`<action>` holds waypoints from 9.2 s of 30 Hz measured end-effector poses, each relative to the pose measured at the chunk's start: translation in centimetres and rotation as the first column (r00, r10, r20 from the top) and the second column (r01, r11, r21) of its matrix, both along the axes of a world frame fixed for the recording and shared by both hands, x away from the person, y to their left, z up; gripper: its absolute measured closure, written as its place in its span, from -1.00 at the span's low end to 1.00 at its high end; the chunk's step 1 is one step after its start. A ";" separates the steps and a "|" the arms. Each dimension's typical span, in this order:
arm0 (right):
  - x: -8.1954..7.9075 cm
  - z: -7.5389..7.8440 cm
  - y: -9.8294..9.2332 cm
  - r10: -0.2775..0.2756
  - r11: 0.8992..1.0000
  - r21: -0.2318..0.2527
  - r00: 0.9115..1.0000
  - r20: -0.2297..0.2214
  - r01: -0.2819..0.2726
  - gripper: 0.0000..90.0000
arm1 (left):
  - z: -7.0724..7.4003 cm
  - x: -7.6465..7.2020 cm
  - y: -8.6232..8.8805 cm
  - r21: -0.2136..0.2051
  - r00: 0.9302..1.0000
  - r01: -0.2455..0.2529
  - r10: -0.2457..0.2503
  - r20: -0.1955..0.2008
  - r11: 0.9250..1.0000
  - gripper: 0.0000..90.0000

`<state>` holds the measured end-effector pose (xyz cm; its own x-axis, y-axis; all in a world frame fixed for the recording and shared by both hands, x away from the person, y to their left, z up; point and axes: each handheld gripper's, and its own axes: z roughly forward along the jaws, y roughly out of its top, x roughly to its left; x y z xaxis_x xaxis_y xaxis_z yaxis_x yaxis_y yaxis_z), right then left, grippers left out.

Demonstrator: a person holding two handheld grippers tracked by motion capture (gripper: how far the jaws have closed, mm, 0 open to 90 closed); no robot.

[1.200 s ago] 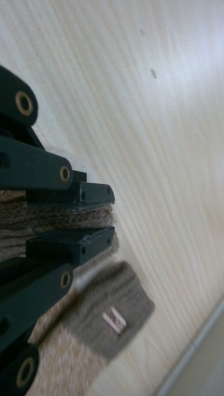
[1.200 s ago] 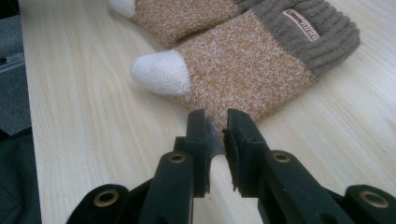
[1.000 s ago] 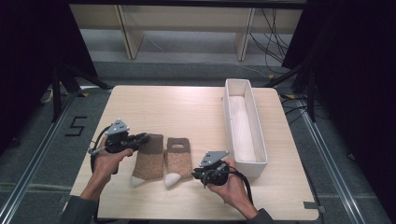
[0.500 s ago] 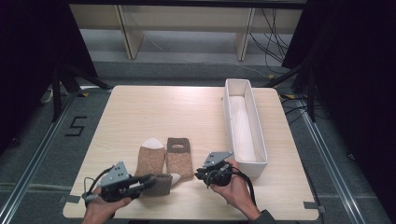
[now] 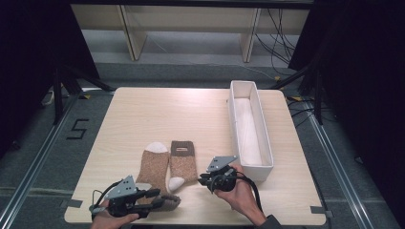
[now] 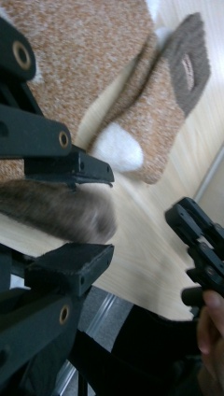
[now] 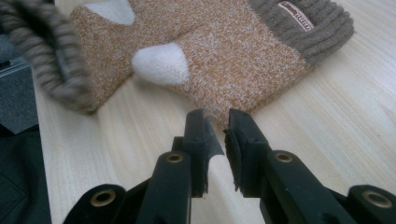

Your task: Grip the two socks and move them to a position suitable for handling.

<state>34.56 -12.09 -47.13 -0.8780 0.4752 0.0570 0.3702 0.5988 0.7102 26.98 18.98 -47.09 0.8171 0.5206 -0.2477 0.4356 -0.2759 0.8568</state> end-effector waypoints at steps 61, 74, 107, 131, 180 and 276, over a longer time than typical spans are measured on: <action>-7.4 -2.9 7.7 0.286 0.952 -0.071 0.948 -0.141 -0.298 0.76 | -3.5 14.1 3.0 0.400 0.966 -0.239 0.257 0.010 0.885 0.87; -4.2 -1.3 8.5 0.255 0.963 -0.080 0.965 -0.056 -0.258 0.83 | -1.3 14.9 6.5 0.396 0.935 -0.346 0.350 0.067 0.851 0.91; 4.6 2.0 4.6 -0.159 0.987 -0.024 0.987 -0.003 0.159 0.25 | -0.6 8.4 1.6 0.132 0.962 -0.260 0.268 -0.047 0.957 -0.37; 11.4 -1.8 6.9 -0.359 0.933 -0.072 0.927 -0.112 0.352 0.24 | -1.5 7.1 2.4 0.157 0.958 -0.282 0.288 -0.017 0.947 -0.43; 4.3 5.4 1.4 -0.098 0.974 0.209 0.993 0.059 0.084 0.83 | -4.3 13.5 -4.8 0.267 0.994 -0.099 0.110 -0.027 0.959 0.95; -5.9 -1.5 -9.3 -0.204 0.979 -0.003 0.969 -0.138 0.206 0.20 | -2.3 16.2 -2.8 0.324 0.949 -0.229 0.285 -0.135 0.918 0.02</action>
<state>28.70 -21.39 -48.65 -0.7453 0.6429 0.1765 0.5787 0.4923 0.6502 43.14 16.16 -49.42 0.6025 0.7790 -0.1737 0.6620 -0.3663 0.6539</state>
